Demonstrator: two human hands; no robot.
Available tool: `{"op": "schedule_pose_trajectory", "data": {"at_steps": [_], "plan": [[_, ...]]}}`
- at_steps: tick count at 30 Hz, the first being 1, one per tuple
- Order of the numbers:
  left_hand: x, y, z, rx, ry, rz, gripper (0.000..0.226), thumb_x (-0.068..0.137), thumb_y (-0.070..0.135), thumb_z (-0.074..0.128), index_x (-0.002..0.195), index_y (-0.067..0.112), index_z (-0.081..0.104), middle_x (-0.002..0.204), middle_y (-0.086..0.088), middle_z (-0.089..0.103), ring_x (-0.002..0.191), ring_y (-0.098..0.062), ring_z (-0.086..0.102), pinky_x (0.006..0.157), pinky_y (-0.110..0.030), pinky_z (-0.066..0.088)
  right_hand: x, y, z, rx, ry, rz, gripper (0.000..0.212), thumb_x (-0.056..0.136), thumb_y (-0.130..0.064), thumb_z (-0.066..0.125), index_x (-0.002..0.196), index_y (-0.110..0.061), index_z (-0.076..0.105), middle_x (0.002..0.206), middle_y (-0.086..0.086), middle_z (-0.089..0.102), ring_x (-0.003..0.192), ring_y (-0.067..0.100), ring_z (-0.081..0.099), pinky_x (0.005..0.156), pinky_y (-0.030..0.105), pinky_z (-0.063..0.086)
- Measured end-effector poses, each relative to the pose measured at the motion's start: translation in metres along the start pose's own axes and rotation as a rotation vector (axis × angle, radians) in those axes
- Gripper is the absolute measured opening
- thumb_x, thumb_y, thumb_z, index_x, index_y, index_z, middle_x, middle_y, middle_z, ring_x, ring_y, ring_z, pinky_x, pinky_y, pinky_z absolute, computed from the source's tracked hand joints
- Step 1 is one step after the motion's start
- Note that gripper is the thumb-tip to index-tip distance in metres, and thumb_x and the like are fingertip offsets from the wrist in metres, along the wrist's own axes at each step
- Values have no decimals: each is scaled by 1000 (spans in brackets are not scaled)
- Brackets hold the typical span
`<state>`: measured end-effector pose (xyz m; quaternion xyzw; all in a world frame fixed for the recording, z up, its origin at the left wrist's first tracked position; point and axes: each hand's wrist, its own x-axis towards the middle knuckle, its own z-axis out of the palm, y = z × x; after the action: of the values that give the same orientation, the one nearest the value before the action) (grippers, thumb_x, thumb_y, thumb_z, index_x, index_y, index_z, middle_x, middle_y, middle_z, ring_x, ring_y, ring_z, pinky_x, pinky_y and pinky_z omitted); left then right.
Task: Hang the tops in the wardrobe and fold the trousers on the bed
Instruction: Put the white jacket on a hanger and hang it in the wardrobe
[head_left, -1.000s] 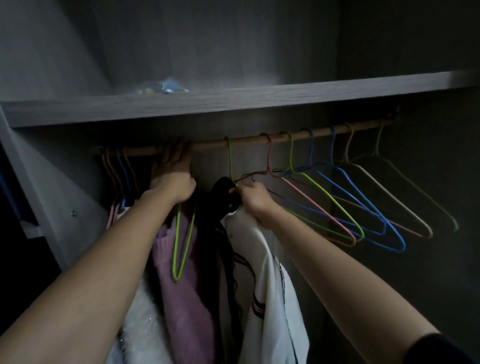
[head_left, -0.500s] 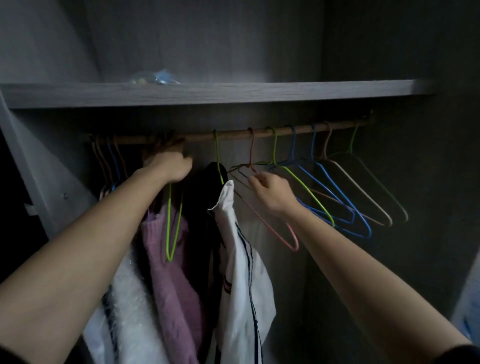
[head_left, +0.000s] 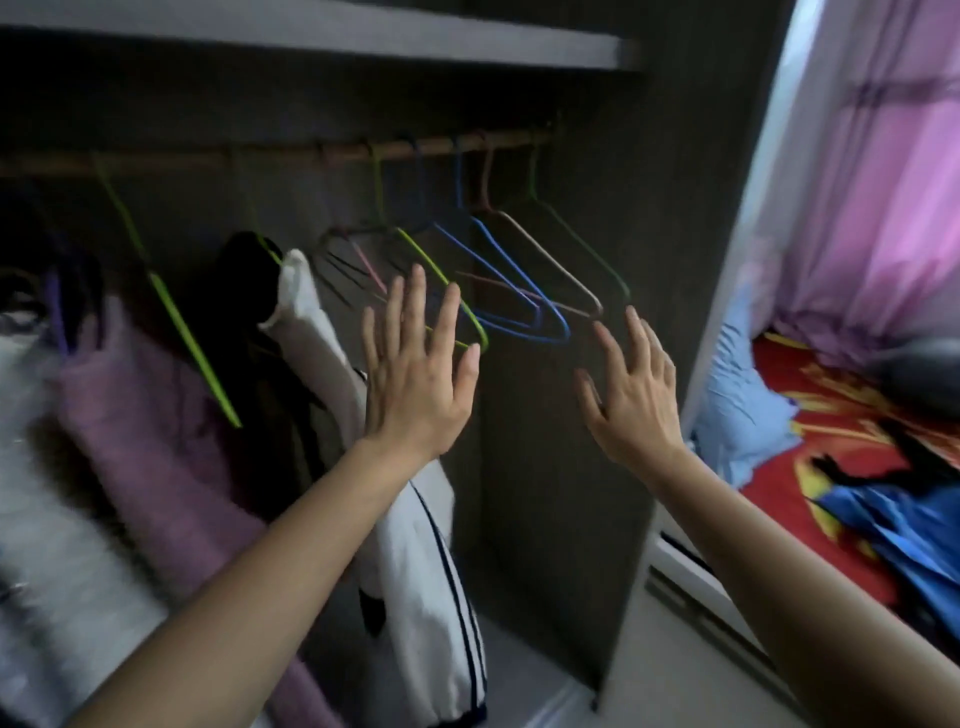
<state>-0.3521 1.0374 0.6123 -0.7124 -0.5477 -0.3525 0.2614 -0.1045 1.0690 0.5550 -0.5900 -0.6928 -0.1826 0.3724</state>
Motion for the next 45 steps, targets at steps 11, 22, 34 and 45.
{"op": "schedule_pose_trajectory", "data": {"at_steps": [11, 22, 34, 45], "plan": [[-99, 167, 68, -225, -439, 218, 68, 97, 53, 26, 156, 21, 19, 164, -13, 7, 150, -35, 5, 116, -63, 12, -203, 137, -133, -398, -232, 409, 69, 93, -51, 41, 153, -16, 33, 164, 18, 9, 149, 38, 14, 117, 55, 23], [-161, 353, -46, -490, -356, 513, 68, 96, 57, 27, 157, 29, 16, 165, -7, -1, 151, -35, 1, 114, -66, 8, -374, 150, -330, -526, -160, 618, 79, 90, -46, 51, 156, -13, 24, 162, 22, 16, 143, 40, 28, 112, 53, 29], [-458, 677, -307, -945, -470, 1272, 69, 99, 55, 27, 157, 23, 10, 165, -10, -3, 151, -34, -4, 117, -63, 6, -799, 23, -658, -961, 37, 1499, 81, 95, -42, 53, 159, -14, 11, 165, 18, 10, 149, 37, 18, 118, 52, 19], [-730, 723, -412, -940, -651, 2001, 68, 99, 59, 18, 157, 24, 11, 165, -10, 1, 151, -34, 1, 117, -62, 12, -994, -168, -634, -950, 244, 2212, 75, 99, -41, 48, 158, -16, 11, 163, 12, 18, 146, 32, 25, 114, 50, 34]]}}
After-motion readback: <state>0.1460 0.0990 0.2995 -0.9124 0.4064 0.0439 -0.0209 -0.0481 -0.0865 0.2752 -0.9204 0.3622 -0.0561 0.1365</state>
